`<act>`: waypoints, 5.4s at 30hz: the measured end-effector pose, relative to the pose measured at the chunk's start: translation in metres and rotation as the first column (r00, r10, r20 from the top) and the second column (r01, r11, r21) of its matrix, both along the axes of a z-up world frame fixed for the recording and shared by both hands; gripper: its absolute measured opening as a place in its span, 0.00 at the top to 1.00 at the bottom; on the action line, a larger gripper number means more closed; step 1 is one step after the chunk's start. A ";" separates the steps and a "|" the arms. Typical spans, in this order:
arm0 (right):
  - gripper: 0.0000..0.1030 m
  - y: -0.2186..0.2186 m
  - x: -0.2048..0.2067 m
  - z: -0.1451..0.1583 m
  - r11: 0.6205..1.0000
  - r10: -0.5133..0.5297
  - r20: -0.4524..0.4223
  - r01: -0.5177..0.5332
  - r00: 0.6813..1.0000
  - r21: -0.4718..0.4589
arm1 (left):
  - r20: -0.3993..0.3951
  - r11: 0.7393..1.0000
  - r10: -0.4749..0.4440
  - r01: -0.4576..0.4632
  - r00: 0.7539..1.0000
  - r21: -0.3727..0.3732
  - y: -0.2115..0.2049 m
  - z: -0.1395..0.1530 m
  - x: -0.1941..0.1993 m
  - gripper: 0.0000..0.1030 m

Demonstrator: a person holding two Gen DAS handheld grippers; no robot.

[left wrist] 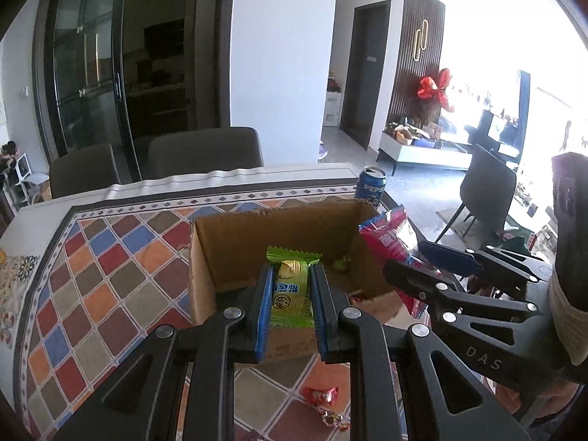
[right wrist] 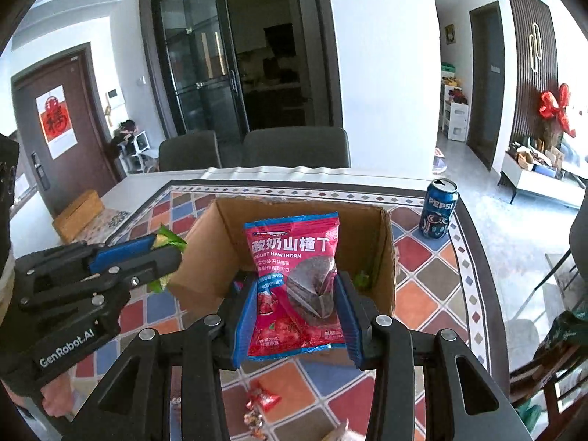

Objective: Organize snacks
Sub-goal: 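Lift both snacks over the box and open both tools to release them, then move both tools back toward the remaining snacks on the rug, then grasp the wrapped chocolate candy with the left tool while the right tool grasps the DENMAS packet, then carry both items into the box and open both tools to drop them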

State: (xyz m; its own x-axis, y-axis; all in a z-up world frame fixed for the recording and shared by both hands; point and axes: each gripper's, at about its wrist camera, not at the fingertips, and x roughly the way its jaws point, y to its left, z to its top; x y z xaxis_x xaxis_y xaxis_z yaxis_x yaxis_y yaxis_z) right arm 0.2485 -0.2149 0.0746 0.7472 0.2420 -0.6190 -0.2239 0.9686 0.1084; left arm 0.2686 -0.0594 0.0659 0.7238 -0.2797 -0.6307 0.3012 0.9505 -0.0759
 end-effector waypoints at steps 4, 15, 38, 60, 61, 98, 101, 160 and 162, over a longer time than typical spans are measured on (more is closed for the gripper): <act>0.59 0.000 0.013 -0.001 1.000 -0.005 -0.006 0.005 1.000 -0.010 | -0.017 1.000 0.000 0.001 1.000 0.011 -0.002 -0.004 0.018 0.80; 0.59 0.003 0.049 -0.014 0.998 -0.019 -0.039 0.017 0.999 -0.053 | -0.055 0.998 0.046 -0.043 0.997 0.046 -0.005 -0.019 0.053 0.64; 0.46 -0.007 -0.019 -0.007 0.997 -0.060 -0.006 0.060 0.998 -0.056 | -0.024 0.999 0.011 -0.010 1.000 0.032 -0.006 -0.012 -0.025 0.51; 0.39 -0.031 -0.066 -0.047 0.993 -0.064 -0.104 0.053 0.992 -0.108 | -0.156 0.997 -0.039 0.048 0.987 0.052 -0.034 -0.063 -0.069 0.47; 0.39 -0.032 -0.068 -0.050 0.993 -0.060 -0.112 0.047 0.992 -0.112 | -0.168 0.997 -0.040 0.049 0.985 0.052 -0.035 -0.066 -0.071 0.47; 0.39 -0.030 -0.054 -0.158 0.961 0.014 -0.392 -0.120 0.920 -0.247 | -0.464 0.995 -0.018 0.060 0.885 0.077 -0.049 -0.186 -0.055 0.50; 0.39 -0.030 -0.050 -0.162 0.962 0.015 -0.401 -0.123 0.916 -0.246 | -0.463 0.995 -0.016 0.061 0.886 0.082 -0.047 -0.186 -0.052 0.57; 0.69 0.007 -0.047 -0.018 0.998 0.051 -0.061 -0.052 0.997 -0.016 | -0.055 0.999 -0.028 0.026 0.998 -0.038 0.007 -0.017 -0.059 0.74; 0.69 0.009 -0.044 -0.011 0.998 0.053 -0.046 -0.054 0.998 -0.011 | -0.039 0.999 -0.026 0.025 0.999 -0.036 0.007 -0.011 -0.056 0.74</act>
State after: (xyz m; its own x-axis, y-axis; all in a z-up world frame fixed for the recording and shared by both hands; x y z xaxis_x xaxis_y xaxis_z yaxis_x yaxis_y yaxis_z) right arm 0.2045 -0.2061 0.0631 0.7043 0.2734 -0.6551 -0.2708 0.9566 0.1080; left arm 0.2121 -0.0522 0.0548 0.6911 -0.3200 -0.6480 0.3212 0.9392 -0.1213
